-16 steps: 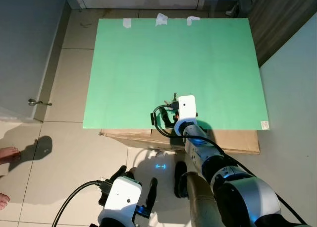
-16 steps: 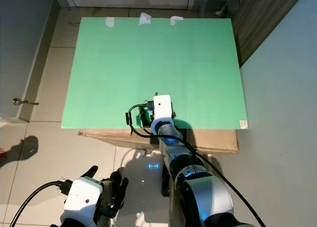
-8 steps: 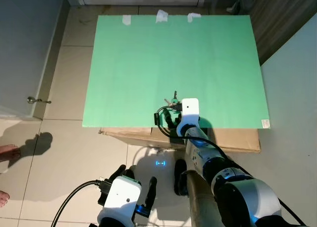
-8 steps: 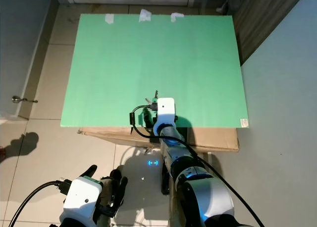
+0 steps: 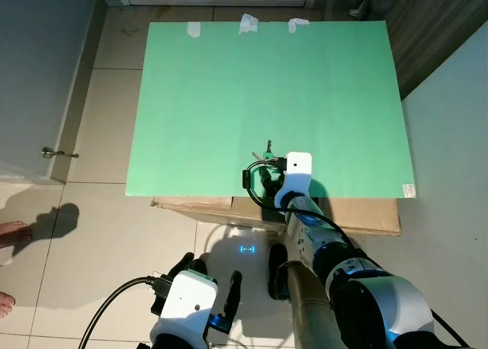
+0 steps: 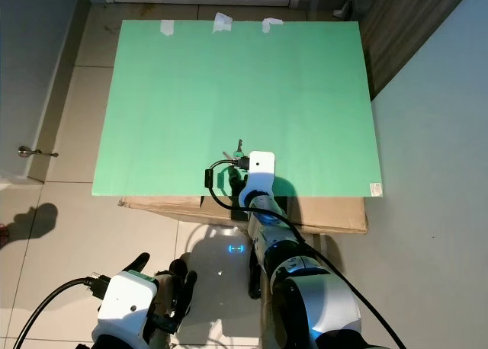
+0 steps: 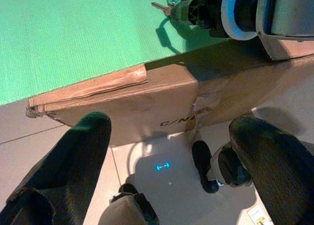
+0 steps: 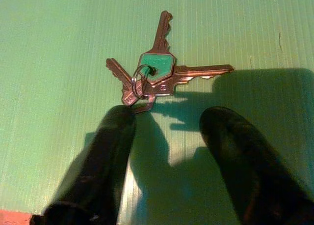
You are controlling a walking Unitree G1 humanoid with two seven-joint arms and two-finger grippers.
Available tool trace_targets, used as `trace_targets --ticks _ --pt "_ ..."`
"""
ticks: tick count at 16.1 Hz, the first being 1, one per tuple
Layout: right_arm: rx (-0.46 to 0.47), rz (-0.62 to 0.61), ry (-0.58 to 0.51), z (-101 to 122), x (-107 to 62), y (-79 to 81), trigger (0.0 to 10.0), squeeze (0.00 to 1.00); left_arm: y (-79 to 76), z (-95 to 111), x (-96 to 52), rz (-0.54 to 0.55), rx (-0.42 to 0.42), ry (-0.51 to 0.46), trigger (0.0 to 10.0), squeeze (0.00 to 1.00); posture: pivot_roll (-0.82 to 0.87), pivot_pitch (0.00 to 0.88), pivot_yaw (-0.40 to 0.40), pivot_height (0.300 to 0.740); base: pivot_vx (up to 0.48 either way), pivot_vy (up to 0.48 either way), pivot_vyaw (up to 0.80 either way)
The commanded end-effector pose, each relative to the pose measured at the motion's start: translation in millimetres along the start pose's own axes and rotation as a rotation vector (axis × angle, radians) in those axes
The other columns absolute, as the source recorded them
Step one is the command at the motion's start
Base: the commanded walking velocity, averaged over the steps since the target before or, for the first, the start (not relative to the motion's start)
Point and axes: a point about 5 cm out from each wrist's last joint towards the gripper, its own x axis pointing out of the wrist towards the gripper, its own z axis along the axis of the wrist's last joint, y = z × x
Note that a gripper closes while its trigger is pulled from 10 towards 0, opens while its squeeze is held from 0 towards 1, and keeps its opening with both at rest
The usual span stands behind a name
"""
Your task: Hang keys on a hook
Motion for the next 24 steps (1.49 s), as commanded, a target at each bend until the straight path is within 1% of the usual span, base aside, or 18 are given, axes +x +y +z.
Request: trace_targets --ticks 1,2,3,5,6,10,11,13,14,16,18,19,20,21,24 --pt "0.038 0.04 0.09 -27 -6.9 24.6 0.0 0.0 -16.0 3 -1.5 -0.05 -0.037 -0.003 10.0 0.0 0.27 0.465 0.006 0.74 0.0 0.0 0.0" --pt "0.015 0.036 0.104 -28 -7.0 24.2 6.7 0.0 -16.1 3 -1.0 -0.051 -0.036 -0.004 10.0 0.0 0.26 0.464 0.006 0.74 0.0 0.0 0.0" --pt "0.052 0.067 0.113 -29 -7.0 28.2 10.0 1.0 -15.8 2 -0.2 -0.052 -0.035 -0.005 10.0 0.0 0.26 0.463 0.006 0.74 0.0 0.0 0.0" --pt "0.129 0.11 0.086 -21 -4.9 37.1 10.0 1.0 -15.0 2 0.4 -0.053 -0.032 -0.006 10.0 0.0 0.26 0.463 0.007 0.74 0.0 0.0 0.0" --pt "0.135 0.118 0.076 -18 -4.0 39.4 10.0 1.0 -14.7 2 1.0 -0.054 -0.03 -0.008 10.0 0.0 0.26 0.462 0.009 0.74 0.0 0.0 0.0" --pt "0.135 0.118 0.076 -18 -4.0 39.4 10.0 1.0 -14.7 2 1.0 -0.054 -0.03 -0.008 10.0 0.0 0.26 0.462 0.009 0.74 0.0 0.0 0.0" --pt "0.051 0.087 0.011 2 2.2 31.5 10.0 1.0 -13.5 4 6.3 -0.057 -0.026 -0.025 10.0 0.0 0.23 0.454 0.005 0.74 0.0 0.0 0.0" --pt "0.024 0.066 -0.038 19 6.5 26.0 10.0 1.0 -13.2 5 9.5 -0.061 -0.023 -0.035 10.0 0.0 0.23 0.447 0.004 0.74 0.0 0.0 0.0" --pt "0.025 0.064 -0.053 24 7.9 25.4 10.0 1.0 -13.0 5 11.1 -0.062 -0.02 -0.038 10.0 0.0 0.23 0.439 0.002 0.74 0.0 0.0 0.0" --pt "0.017 0.064 -0.065 30 9.1 24.9 10.0 1.0 -11.5 5 15.9 -0.062 -0.016 -0.045 10.0 0.0 0.21 0.418 -0.006 0.74 0.0 0.0 0.0" --pt "-0.002 0.082 -0.068 28 8.5 26.6 10.0 1.0 -9.7 6 22.5 -0.062 -0.009 -0.062 10.0 0.0 0.2 0.396 -0.014 0.74 0.0 0.0 0.0" --pt "-0.019 0.082 -0.07 28 8.4 26.9 10.0 1.0 -9.0 7 23.9 -0.062 -0.006 -0.067 10.0 0.0 0.21 0.393 -0.013 0.74 0.0 0.0 0.0" --pt "-0.065 0.073 -0.072 27 7.9 26.5 10.0 1.0 -8.2 9 25.6 -0.062 -0.002 -0.075 10.0 0.0 0.21 0.396 -0.008 0.74 0.0 0.0 0.0" --pt "-0.069 0.06 -0.059 23 7.3 24.9 10.0 0.0 -8.5 9 25.7 -0.064 0.005 -0.076 10.0 0.0 0.21 0.396 -0.008 0.74 0.0 0.0 0.0" --pt "-0.073 0.02 -0.01 11 4.8 20.3 10.0 0.0 -7.2 6 18.3 -0.062 0.011 -0.059 10.0 0.0 0.24 0.401 0.01 0.74 0.0 0.0 0.0"
